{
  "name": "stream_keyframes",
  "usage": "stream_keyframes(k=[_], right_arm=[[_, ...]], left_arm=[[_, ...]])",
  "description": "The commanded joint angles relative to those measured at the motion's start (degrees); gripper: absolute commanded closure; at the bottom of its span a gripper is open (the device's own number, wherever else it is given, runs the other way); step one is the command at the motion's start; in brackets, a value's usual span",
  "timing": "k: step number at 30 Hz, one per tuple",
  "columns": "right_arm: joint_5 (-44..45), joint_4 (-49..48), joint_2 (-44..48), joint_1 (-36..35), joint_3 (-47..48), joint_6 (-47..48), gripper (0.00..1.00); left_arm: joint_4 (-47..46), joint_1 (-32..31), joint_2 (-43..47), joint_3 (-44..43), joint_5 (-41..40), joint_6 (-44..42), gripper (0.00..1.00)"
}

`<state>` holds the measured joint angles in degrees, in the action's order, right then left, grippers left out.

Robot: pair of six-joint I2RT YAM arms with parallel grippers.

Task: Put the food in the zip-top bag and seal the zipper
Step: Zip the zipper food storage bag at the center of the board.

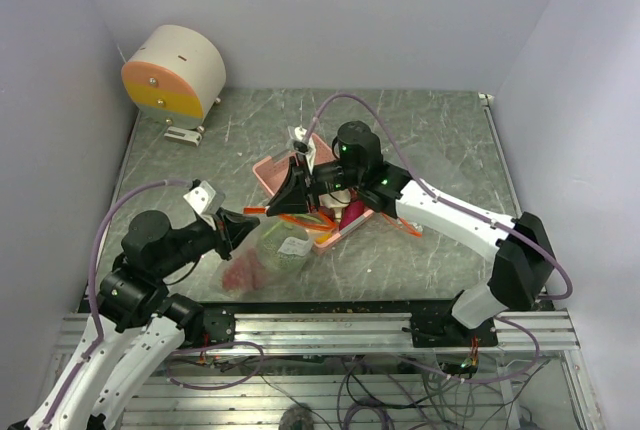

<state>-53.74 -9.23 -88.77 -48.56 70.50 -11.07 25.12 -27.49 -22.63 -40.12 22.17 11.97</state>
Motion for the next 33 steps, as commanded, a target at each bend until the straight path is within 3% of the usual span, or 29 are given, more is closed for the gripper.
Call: stream_keyframes(k=[1,5,14,33], right_arm=[[2.1,6.6,1.8,2.6,-0.6,5.1,1.00],[4.2,9.2,1.9,3.8,-1.0,7.1,1.00],[5.8,10.4,7.1,7.5,-5.3,8.0,1.00],[13.2,14.1,13.3,9.7,-9.5,8.3,1.00]], left_arm=[[-0.4,-0.1,2.0,-3.1,-2.5,-0.6,0.93],[0.9,-0.1,2.4,-4.1,-5.5,-0.8,0.93],[5.4,-0.1,7.1,-6.6,-22.1,-1.8,0.93],[6.7,-0.1,11.3,-6.5,-37.7,1.8,0.93]])
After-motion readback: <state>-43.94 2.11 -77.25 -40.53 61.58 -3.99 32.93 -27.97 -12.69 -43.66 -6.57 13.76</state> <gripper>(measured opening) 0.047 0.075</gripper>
